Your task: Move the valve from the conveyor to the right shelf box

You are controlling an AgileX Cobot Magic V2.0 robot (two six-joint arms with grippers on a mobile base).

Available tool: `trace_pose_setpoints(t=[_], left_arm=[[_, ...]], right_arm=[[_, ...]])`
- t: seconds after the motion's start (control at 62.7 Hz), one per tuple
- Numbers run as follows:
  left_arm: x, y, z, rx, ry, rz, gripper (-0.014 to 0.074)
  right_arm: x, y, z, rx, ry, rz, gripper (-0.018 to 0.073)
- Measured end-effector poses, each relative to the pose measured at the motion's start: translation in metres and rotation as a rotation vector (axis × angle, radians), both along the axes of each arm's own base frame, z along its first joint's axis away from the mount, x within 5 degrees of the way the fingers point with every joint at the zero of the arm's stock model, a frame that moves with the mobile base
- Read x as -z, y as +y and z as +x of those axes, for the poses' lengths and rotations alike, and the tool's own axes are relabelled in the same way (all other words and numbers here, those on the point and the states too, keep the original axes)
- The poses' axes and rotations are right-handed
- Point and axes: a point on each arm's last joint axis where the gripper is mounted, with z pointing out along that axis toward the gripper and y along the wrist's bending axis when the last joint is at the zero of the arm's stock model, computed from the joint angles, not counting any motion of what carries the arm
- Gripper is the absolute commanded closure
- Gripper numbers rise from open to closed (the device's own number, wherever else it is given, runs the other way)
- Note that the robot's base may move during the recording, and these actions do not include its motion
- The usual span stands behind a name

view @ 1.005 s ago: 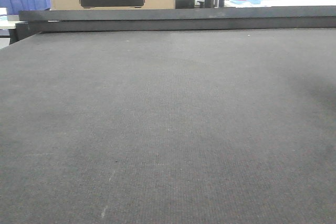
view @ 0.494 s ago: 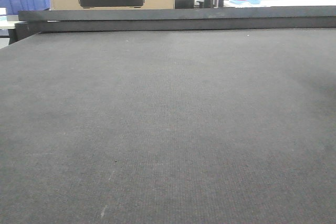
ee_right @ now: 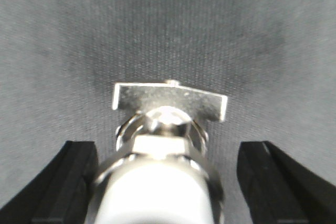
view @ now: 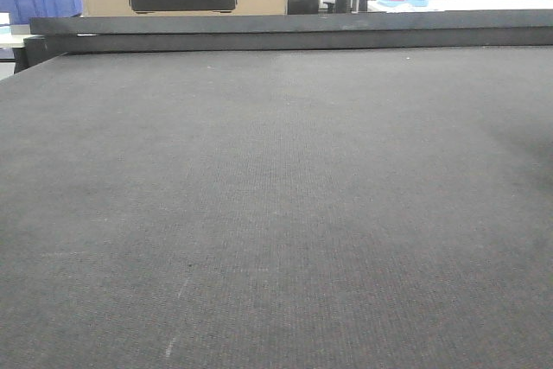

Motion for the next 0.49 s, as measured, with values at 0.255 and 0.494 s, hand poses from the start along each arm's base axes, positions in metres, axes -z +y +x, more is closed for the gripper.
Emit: trace_pose_setpoints(t=[0.255, 0.494], left_arm=[[0.0001, 0.0000, 0.0001, 0.000, 0.001, 0.000, 0.0707], [0.0001, 0.0000, 0.0001, 0.000, 0.001, 0.000, 0.0707]], right_arm=[[0.0031, -0.0001, 0.0015, 0.003, -0.020, -0.001, 0.0135], [0.0031, -0.0001, 0.0017, 0.001, -0.022, -0.002, 0.0295]])
